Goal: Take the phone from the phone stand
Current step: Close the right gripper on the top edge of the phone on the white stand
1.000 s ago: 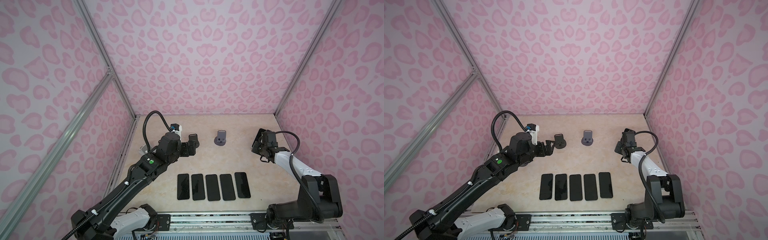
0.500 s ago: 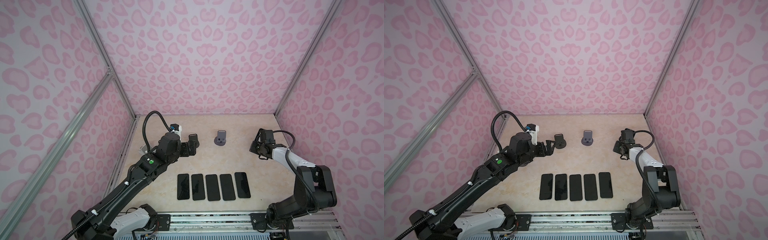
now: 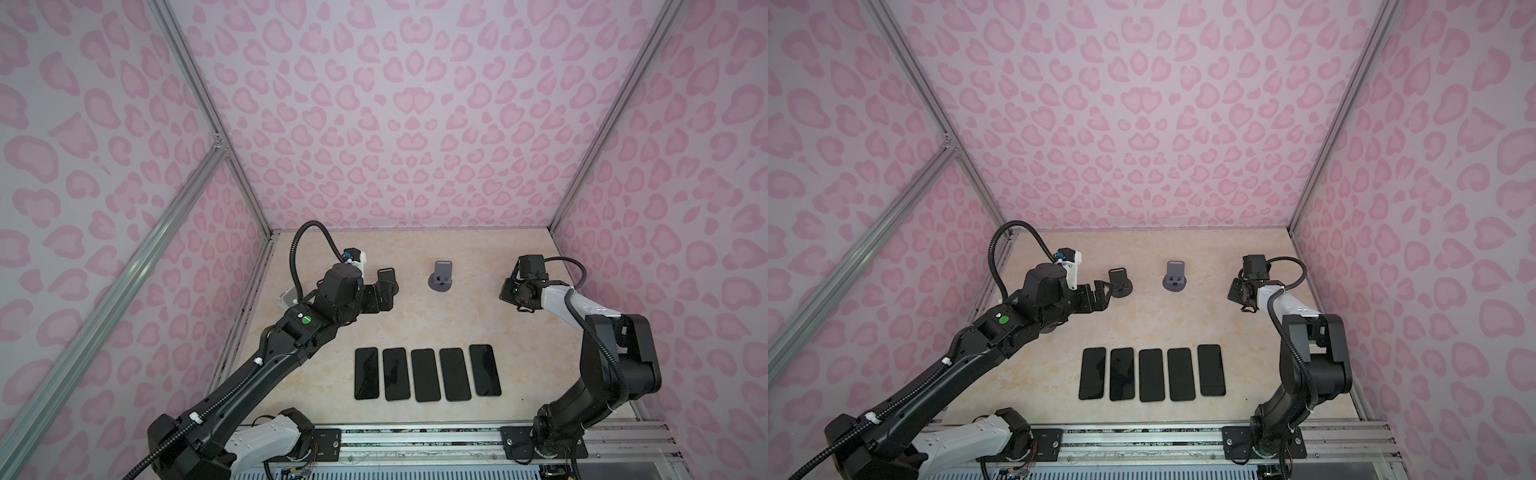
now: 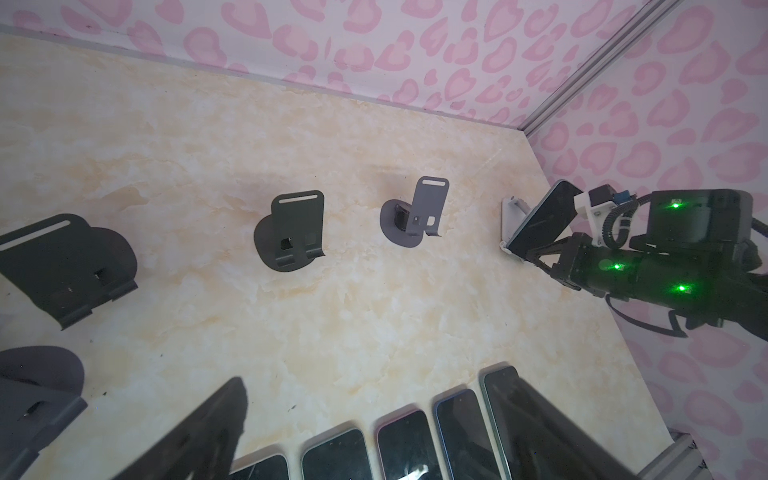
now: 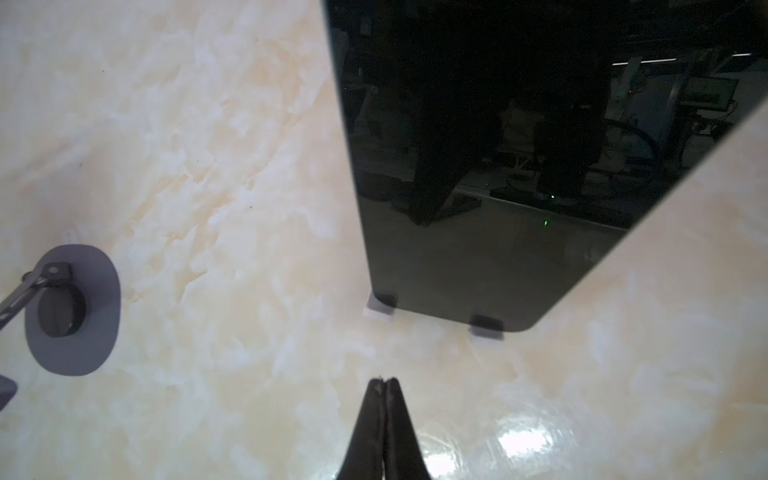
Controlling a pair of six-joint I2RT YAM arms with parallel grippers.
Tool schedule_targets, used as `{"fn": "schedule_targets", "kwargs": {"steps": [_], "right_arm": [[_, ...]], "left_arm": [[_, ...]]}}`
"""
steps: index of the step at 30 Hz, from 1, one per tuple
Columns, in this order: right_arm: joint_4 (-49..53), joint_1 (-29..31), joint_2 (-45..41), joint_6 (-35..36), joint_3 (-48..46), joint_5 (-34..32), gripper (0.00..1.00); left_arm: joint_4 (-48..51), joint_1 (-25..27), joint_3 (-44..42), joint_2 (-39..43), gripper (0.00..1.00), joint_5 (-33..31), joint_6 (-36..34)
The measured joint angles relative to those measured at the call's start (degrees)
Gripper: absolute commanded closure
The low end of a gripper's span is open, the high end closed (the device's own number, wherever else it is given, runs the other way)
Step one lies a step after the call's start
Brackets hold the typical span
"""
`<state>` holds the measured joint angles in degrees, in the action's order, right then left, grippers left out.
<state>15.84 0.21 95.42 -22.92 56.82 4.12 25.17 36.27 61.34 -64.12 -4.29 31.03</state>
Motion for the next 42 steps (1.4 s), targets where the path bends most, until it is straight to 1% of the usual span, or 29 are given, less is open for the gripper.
{"fn": "schedule_targets", "kwargs": {"steps": [6,14,21,30,42], "right_arm": [[-0.13,-0.28,0.57,0.02,-2.29,-1.95,1.0],[-0.48,-1.09,2.01,-0.02,-2.4,-4.09,1.0],[0.24,-1.46,4.33,-0.79,-0.48,-4.42,1.0],[0.76,-2.14,5.51,-2.97,1.09,-4.96,1.0],[2.08,-2.49,6.86,-3.69,2.32,-6.84,1.0]], "left_arm": [[-0.02,-0.66,0.0,-0.85,0.0,1.86,0.42],[-0.09,-1.33,0.0,-1.22,0.01,4.02,0.44],[-0.39,-1.64,0.0,-1.27,0.01,4.63,0.44],[-0.42,-1.7,0.0,-1.27,0.01,5.62,0.48],[-0.44,-1.7,0.0,-1.27,0.02,6.49,0.48]]}}
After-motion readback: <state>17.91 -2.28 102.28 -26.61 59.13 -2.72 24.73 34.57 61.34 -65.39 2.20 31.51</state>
